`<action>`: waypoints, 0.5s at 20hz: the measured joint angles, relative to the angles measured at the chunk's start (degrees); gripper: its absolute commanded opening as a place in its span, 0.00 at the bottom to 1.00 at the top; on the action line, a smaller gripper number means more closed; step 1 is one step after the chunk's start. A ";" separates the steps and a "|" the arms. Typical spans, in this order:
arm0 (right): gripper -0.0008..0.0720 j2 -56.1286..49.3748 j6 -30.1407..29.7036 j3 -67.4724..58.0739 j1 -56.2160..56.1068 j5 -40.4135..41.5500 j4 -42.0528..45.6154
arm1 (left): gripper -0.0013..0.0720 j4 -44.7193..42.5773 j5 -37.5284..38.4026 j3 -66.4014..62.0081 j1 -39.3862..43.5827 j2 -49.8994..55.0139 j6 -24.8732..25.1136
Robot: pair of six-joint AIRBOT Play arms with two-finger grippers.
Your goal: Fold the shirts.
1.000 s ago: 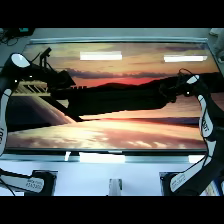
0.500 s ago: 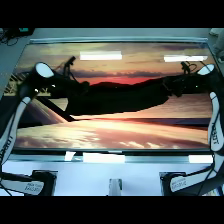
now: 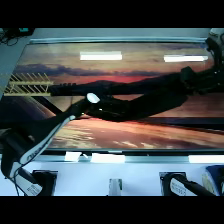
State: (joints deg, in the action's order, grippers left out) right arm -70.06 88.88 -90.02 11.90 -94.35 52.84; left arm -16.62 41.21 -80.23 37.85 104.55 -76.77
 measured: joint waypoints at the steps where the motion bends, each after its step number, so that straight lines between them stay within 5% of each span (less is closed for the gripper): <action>1: 0.04 1.46 0.63 0.00 0.00 -1.01 0.11 | 0.06 3.63 -0.50 -1.25 1.99 2.01 1.29; 6: 0.04 4.68 2.49 -0.02 0.00 -3.30 3.19 | 0.06 10.36 1.51 -4.76 5.03 6.88 5.31; 10: 0.04 2.14 3.13 -0.02 -1.77 -1.73 4.28 | 0.06 -1.44 9.44 -4.07 0.98 -0.33 4.68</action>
State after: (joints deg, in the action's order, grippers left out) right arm -67.92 92.01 -90.04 10.13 -96.07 57.12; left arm -18.06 50.65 -84.29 38.83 104.22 -72.10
